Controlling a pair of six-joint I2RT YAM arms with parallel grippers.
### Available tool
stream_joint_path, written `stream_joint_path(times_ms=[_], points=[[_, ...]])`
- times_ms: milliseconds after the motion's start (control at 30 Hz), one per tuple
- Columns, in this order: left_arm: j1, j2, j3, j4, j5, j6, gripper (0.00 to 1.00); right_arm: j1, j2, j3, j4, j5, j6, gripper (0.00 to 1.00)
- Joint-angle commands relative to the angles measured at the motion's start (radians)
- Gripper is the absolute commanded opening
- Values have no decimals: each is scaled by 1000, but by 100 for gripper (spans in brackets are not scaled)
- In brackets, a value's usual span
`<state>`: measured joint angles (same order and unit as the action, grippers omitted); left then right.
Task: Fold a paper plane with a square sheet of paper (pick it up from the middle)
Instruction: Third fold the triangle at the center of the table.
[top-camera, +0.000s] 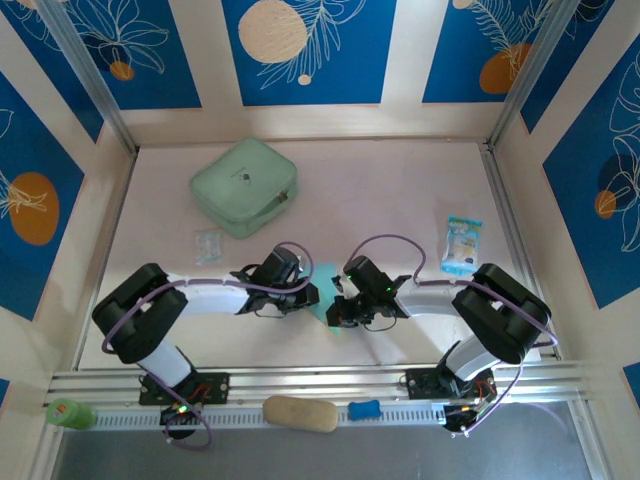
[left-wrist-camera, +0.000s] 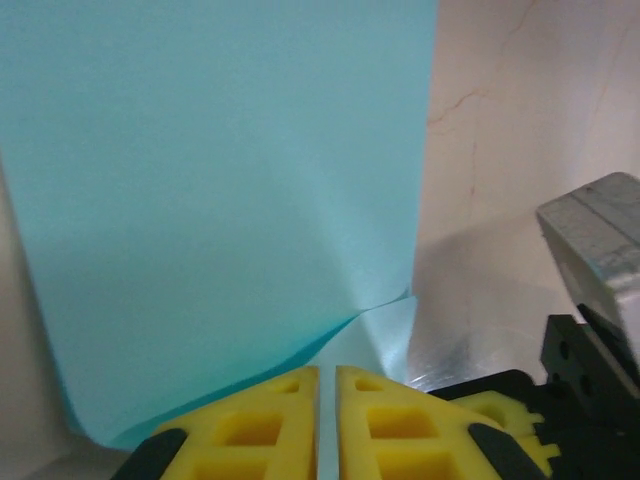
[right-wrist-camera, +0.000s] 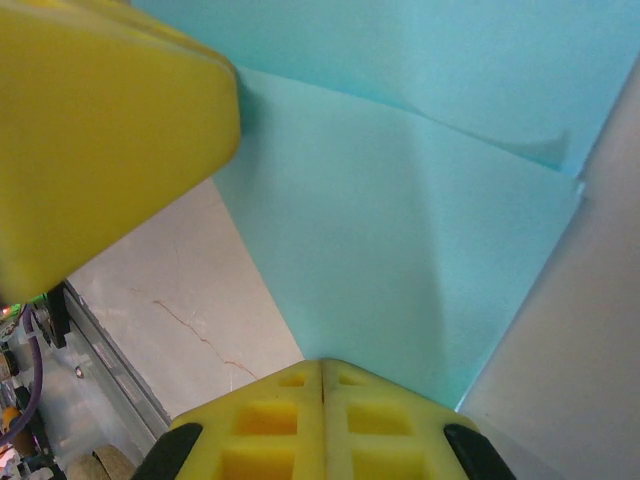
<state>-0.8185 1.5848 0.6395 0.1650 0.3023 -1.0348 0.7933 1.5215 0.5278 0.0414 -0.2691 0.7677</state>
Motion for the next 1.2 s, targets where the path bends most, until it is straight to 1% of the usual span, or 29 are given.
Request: stream_joint_path(times_ms=[0,167,267,333,467,667,1167], points=[[-21,3,-18,59,49,-46,9,-4,16,-27,-67,37,9,2],[-47,61,-11,56,33,-73,7,-6,14,-31,-65,41,13,2],[-39,75,-20,3,-15,-77,6,-6,10,-35,-66,43,12,2],[-21,75,-39,-10,-33,-77,6,-9,11,-38,-71,47,13,1],[22,69,-84,21,-46,-68,6,-12,25,-38,-69,41,11,1],[68,61,-100,33,-32,-40,6,-12,25,-37,-71,43,11,1],[171,8,-125,-12,-20,32,8,-14,28,-36,-70,36,9,0]])
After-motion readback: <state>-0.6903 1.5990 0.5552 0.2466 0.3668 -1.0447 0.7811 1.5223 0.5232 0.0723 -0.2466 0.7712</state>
